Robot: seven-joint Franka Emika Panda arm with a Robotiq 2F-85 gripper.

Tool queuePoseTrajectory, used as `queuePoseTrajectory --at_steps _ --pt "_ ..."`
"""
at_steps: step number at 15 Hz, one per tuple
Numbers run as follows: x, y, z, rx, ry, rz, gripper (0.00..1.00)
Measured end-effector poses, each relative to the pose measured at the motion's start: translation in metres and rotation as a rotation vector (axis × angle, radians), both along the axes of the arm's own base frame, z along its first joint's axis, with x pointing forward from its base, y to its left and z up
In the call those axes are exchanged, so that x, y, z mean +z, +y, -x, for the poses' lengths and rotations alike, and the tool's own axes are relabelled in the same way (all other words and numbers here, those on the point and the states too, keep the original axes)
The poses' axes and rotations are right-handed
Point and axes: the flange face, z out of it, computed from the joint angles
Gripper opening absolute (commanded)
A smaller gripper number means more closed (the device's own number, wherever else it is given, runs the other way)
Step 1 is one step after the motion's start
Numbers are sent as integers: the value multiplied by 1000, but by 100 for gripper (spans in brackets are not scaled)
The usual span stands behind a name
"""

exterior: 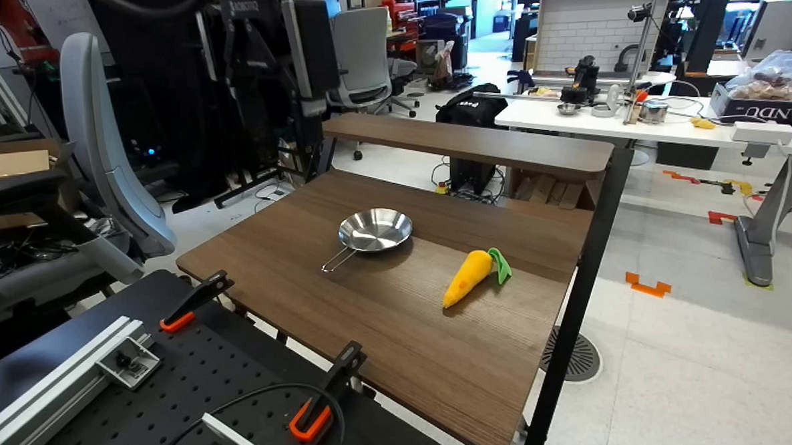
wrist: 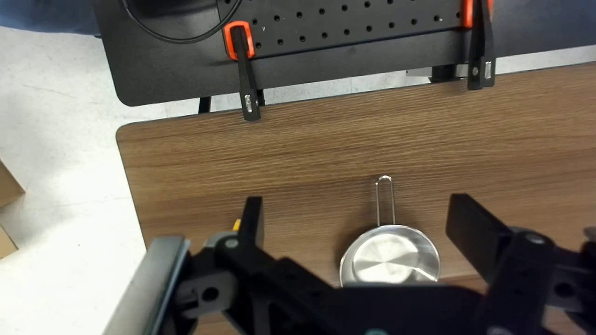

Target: Put the carrot plush toy in the silver pan

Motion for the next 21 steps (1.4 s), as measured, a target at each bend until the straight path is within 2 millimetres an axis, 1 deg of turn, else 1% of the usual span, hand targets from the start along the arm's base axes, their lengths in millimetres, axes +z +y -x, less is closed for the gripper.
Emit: queuePoseTrajectory --at_steps 3,6,14,17,21 --pt "-26 -22 -12 -34 12 -3 100" --pt "-48 -38 -30 -56 17 2 100" --pt "-93 -59 -89 -66 29 32 100" --pt "-109 -73 -106 -76 33 47 100" --pt "-124 -97 -124 -85 29 67 100"
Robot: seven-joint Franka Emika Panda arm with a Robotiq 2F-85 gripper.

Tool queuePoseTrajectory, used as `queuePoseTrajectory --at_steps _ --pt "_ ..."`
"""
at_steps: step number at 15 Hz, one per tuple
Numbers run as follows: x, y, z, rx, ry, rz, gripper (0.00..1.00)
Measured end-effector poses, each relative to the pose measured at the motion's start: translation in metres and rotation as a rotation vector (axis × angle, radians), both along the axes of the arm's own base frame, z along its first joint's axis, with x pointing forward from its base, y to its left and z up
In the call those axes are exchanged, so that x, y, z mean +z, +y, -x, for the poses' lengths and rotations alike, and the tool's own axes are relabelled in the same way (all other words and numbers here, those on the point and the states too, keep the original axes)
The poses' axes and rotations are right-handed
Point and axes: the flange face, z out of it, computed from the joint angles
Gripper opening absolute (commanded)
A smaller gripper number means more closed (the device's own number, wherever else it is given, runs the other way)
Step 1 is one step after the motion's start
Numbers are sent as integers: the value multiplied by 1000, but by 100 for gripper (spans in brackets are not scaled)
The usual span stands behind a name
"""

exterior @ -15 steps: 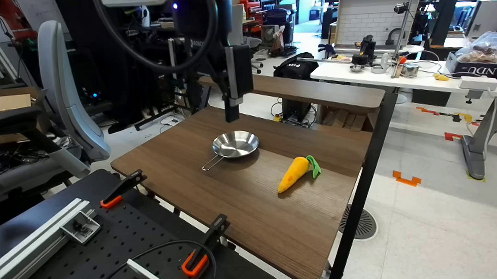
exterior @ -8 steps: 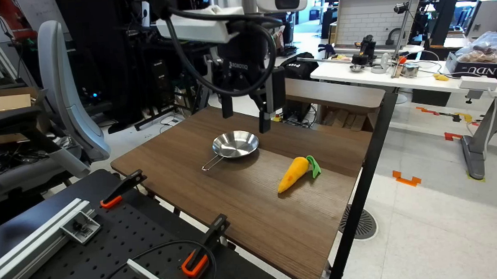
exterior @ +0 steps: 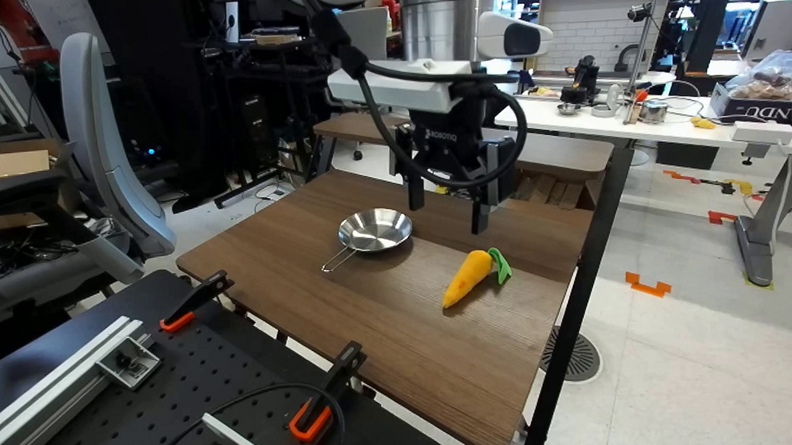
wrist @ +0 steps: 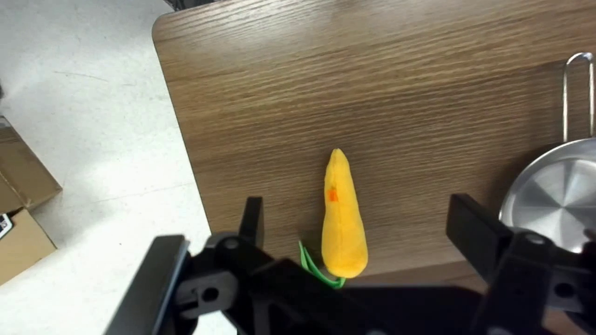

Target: Put the carrot plush toy in the silver pan

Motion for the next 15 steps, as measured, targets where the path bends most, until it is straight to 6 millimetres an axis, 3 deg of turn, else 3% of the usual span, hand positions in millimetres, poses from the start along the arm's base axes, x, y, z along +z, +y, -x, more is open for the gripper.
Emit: queuePoseTrajectory --at_steps 6,15 --pt "-30 -13 -29 9 -30 24 100" --pt "-93 0 -60 53 -6 26 100"
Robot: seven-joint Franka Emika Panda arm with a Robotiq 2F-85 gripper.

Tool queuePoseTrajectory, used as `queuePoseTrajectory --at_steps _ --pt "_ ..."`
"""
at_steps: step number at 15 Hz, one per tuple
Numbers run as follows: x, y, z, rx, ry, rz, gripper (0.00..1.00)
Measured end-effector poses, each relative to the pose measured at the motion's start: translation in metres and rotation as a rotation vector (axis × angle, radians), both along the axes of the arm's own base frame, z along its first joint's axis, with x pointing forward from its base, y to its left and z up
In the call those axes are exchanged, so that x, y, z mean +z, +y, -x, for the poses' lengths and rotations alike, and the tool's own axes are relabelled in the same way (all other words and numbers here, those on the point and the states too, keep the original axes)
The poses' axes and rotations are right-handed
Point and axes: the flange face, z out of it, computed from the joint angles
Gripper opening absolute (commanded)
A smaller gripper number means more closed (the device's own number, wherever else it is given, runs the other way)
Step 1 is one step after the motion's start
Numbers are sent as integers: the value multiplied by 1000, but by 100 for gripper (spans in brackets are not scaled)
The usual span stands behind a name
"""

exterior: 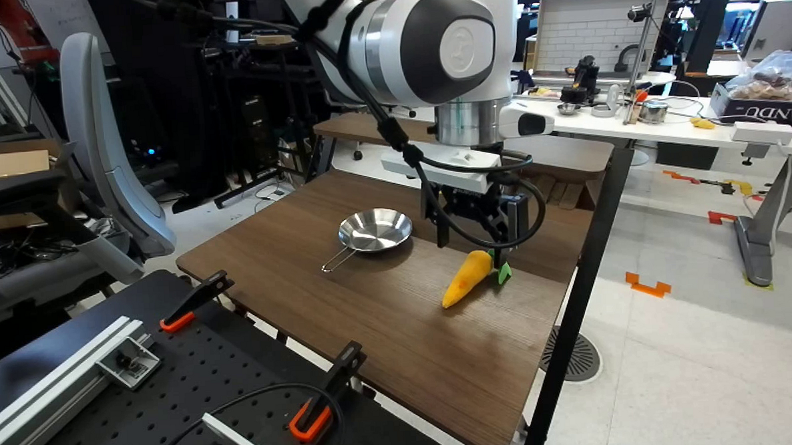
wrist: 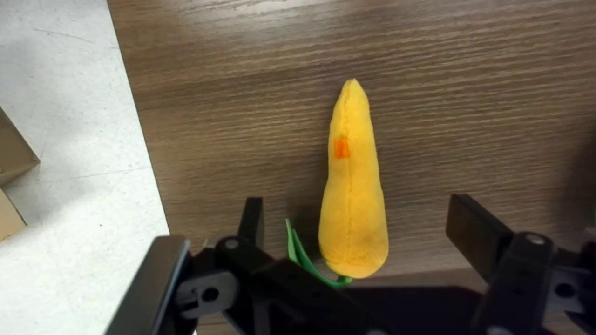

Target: Put the carrot plush toy in the silver pan

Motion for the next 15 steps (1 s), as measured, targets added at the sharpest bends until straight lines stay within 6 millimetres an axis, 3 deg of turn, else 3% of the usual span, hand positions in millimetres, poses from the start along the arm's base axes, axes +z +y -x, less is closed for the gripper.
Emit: queuePoseTrajectory --at_steps 3,4,5,13,15 --pt "-14 1 -5 8 10 1 100" --pt "-18 2 -7 12 9 4 81" --pt "-22 2 -8 18 7 8 72" --pt "-46 7 -11 100 -24 51 12" --pt "-46 11 -13 119 -34 59 1"
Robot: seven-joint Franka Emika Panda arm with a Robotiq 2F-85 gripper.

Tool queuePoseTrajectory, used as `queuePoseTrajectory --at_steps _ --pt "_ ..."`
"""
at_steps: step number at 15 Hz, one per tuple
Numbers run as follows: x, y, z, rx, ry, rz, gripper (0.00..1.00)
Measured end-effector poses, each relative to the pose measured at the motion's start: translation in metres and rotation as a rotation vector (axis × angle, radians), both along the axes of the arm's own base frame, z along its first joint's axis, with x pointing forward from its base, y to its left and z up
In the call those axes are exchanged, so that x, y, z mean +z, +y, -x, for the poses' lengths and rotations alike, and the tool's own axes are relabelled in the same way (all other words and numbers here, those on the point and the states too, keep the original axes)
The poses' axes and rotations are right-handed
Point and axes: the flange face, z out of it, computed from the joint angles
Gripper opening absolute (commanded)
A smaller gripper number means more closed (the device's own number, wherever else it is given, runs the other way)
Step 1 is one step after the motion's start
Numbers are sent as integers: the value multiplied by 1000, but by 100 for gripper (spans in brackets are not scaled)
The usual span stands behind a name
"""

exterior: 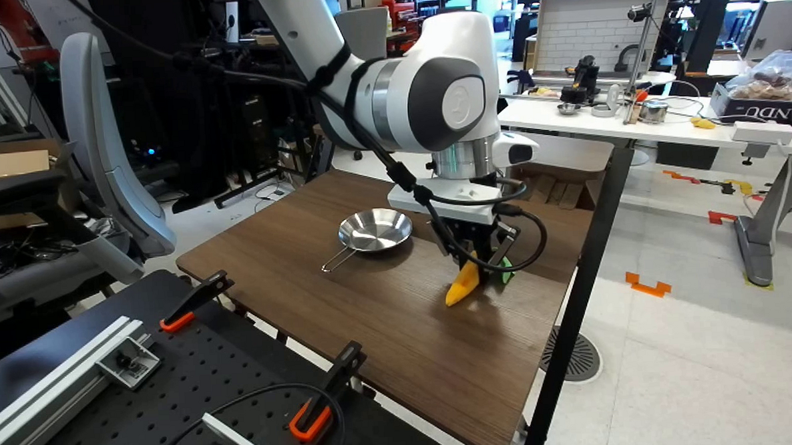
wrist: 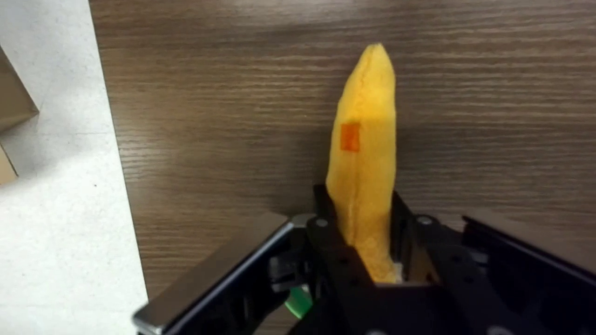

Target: Put the carrot plush toy in the silver pan

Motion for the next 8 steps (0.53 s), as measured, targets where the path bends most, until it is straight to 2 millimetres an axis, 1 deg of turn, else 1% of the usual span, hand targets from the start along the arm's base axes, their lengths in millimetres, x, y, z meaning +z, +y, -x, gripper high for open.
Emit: queuePoseTrajectory --at_steps 1,2,3,4,8 --pt "1 1 -1 5 -7 1 1" --pt "1 2 -2 7 -14 2 4" --pt "3 2 -3 9 -23 3 4" --pt "4 2 -4 10 -31 4 1" --pt "17 6 -11 19 -67 3 3"
